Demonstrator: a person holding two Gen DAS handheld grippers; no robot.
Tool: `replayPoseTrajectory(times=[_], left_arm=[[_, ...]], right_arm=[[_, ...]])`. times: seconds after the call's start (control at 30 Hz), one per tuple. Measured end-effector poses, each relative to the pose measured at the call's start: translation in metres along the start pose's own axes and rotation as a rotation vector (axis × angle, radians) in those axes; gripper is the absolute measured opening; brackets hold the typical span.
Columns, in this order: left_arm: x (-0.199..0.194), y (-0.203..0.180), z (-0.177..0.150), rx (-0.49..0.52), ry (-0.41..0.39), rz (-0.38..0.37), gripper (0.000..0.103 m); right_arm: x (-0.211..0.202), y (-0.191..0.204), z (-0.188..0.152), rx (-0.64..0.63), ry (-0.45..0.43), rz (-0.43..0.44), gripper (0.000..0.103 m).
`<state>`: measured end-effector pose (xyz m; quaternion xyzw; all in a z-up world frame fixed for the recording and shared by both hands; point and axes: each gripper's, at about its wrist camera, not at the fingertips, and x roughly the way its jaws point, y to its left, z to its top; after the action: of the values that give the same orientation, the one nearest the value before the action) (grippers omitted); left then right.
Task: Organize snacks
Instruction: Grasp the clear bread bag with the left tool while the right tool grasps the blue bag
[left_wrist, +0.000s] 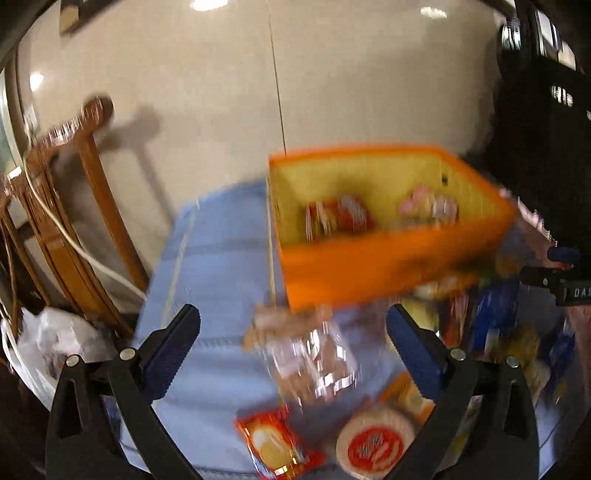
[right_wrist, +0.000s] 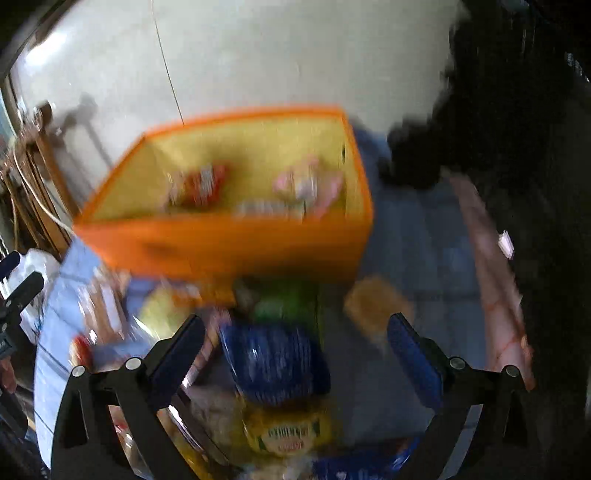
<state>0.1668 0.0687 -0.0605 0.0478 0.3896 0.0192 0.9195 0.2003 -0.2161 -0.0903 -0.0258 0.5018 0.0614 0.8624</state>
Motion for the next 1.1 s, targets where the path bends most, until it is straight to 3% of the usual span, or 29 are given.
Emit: replayPoseTrajectory(times=[0.13,0.37,0.43,0.47,0.5,0.53,0.57,0.8,1.1], left_arm=[[0.027,-0.005,-0.027,0.017,0.028,0.028,0.099],[0.088,-0.007,-0.048,0.009,0.158,-0.01,0.099],[0.095,-0.005,-0.047,-0.017,0.148,-0.032,0.098],[0.099,-0.002,-0.045,-0.053,0.167,-0.057,0.075],[0.104,0.0,-0.045,-0.094,0.2,-0.112,0.071],[0.105,0.003,-0.045,-0.112,0.21,-0.135,0.07],[0.105,0.002,-0.046,-0.106,0.218,-0.154,0.07],[0.073,0.0,-0.06,-0.082,0.206,-0.163,0.068],[0.021,-0.007,-0.026,-0.099,0.104,-0.227,0.068]], right_arm=[[0.029,0.006,-0.015,-0.01,0.033,-0.014,0.099],[0.068,0.009,-0.024,0.013,0.084,0.03,0.099],[0.067,0.006,-0.025,0.052,0.06,0.056,0.083],[0.065,0.005,-0.026,0.072,0.055,0.056,0.076],[0.064,0.005,-0.026,0.077,0.061,0.052,0.064],[0.062,0.005,-0.027,0.085,0.078,0.04,0.063],[0.06,0.005,-0.029,0.09,0.083,0.044,0.056],[0.02,0.01,-0.042,0.084,0.031,0.028,0.055],[-0.042,0.011,-0.024,0.041,-0.102,0.044,0.055]])
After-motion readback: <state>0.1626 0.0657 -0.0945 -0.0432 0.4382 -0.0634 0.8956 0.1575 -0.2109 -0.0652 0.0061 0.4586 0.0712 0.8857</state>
